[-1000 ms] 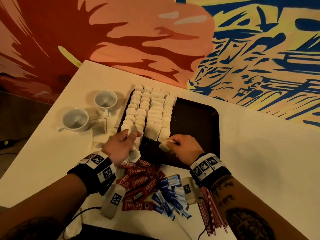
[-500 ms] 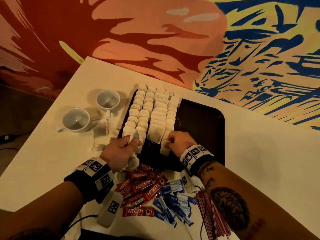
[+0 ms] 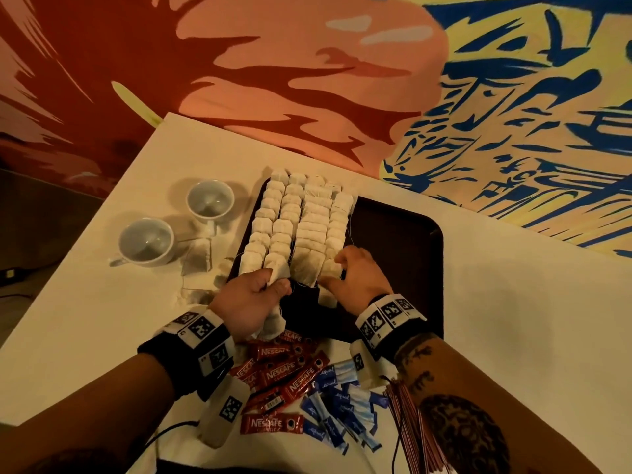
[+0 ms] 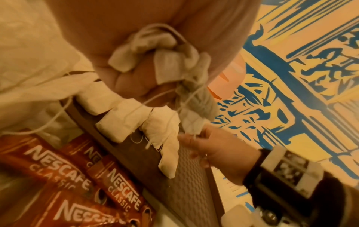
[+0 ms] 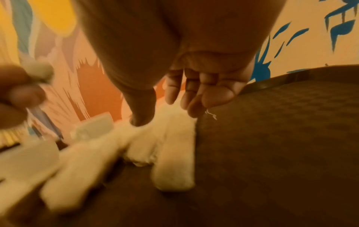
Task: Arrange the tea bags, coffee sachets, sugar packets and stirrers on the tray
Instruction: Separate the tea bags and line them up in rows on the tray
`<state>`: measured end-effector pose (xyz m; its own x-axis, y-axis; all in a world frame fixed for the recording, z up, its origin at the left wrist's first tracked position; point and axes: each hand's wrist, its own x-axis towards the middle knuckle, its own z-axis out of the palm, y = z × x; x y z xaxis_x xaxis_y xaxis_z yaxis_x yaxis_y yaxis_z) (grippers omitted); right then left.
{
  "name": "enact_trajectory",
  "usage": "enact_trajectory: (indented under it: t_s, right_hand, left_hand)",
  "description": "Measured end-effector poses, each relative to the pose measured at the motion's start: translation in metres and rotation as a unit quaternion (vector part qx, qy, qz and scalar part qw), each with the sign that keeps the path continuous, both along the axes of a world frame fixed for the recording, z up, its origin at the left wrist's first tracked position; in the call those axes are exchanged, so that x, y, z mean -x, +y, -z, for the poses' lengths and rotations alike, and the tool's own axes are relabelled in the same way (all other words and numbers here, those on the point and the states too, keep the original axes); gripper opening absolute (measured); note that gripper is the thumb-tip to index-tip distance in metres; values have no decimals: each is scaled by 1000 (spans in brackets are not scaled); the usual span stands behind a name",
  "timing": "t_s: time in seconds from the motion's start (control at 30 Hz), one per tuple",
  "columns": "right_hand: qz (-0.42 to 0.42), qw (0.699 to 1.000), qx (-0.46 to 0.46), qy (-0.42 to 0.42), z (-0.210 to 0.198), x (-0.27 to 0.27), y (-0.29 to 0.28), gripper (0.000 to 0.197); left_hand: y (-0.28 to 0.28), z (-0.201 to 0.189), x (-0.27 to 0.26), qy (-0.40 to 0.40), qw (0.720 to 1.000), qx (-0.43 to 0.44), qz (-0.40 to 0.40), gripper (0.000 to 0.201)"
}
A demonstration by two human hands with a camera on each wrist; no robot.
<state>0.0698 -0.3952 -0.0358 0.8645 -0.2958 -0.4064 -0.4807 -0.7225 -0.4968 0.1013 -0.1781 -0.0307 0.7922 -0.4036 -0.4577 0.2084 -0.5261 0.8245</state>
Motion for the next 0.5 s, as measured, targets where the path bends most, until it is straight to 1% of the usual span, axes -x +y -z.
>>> enact_trajectory:
  t_s: [0.03, 0.07, 0.1, 0.13, 0.2, 0.27, 0.3, 0.33, 0.4, 0.43, 0.5]
  right_hand:
    - [7, 998, -40, -42, -6, 1, 6, 36]
    - [17, 991, -106, -76, -12, 1, 13, 30]
    - [19, 980, -179, -85, -19, 3, 20, 27]
    - [11, 970, -229, -83, -23, 6, 26, 27]
    - [-14, 964, -250, -89, -26, 10, 35, 27]
    - [-9, 958, -260, -125, -24, 13, 40, 11]
    - [9, 951, -273, -143, -22, 16, 41, 8]
    - [34, 944, -287, -159, -20, 18, 41, 9]
    - [86, 928, -313, -184, -17, 24, 41, 9]
    - [109, 917, -328, -198, -17, 27, 40, 9]
    - [151, 895, -365, -208, -19, 34, 40, 8]
  left_hand:
    - [-2, -1, 1, -2, 1000, -4, 9, 23]
    - [-3, -1, 1, -3, 1000, -6, 19, 24]
    - [-4, -2, 1, -6, 1000, -4, 30, 24]
    - [-6, -4, 2, -9, 999, 4, 41, 23]
    - [-9, -10, 3, -10, 996, 27, 79, 20]
    - [-12, -13, 4, -13, 994, 40, 104, 16]
    - [-12, -13, 5, -15, 994, 38, 99, 12]
    - [-12, -15, 6, -17, 996, 35, 85, 13]
    - [-10, -13, 7, -7, 998, 56, 28, 31]
    - [-11, -14, 8, 6, 997, 83, -10, 34]
    - [-14, -15, 10, 23, 989, 130, -72, 20]
